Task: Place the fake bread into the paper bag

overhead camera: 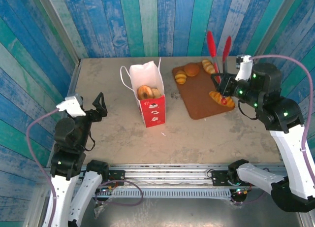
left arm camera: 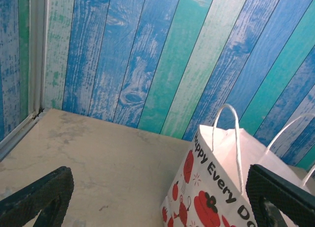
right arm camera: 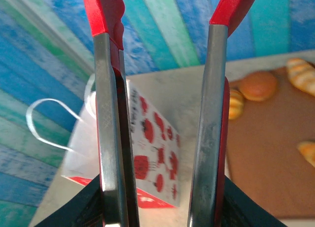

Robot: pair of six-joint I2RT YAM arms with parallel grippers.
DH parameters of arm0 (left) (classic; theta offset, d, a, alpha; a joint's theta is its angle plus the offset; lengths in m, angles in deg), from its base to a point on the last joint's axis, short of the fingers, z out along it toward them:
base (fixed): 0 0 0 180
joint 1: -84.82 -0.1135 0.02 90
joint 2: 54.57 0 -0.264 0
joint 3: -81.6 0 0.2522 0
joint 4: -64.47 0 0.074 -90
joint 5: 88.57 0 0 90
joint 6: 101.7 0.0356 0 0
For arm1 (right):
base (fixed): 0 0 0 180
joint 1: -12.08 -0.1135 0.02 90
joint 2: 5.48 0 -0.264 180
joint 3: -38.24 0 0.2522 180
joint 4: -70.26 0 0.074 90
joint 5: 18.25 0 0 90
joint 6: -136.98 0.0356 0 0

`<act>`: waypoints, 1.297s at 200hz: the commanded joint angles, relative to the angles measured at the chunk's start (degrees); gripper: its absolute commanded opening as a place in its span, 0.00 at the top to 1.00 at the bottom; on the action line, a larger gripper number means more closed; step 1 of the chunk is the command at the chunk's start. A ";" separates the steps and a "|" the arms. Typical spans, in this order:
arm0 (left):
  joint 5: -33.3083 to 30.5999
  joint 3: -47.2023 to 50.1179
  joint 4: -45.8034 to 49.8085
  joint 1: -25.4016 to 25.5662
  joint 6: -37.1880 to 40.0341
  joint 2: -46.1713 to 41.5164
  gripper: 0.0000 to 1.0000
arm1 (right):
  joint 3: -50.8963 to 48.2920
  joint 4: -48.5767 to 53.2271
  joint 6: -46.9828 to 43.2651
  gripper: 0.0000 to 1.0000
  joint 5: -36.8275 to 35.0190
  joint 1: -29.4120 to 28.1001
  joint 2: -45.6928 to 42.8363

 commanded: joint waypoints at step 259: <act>-1.87 -1.06 2.65 0.09 3.67 2.75 0.06 | 21.60 18.88 -26.43 0.54 -9.28 15.00 56.04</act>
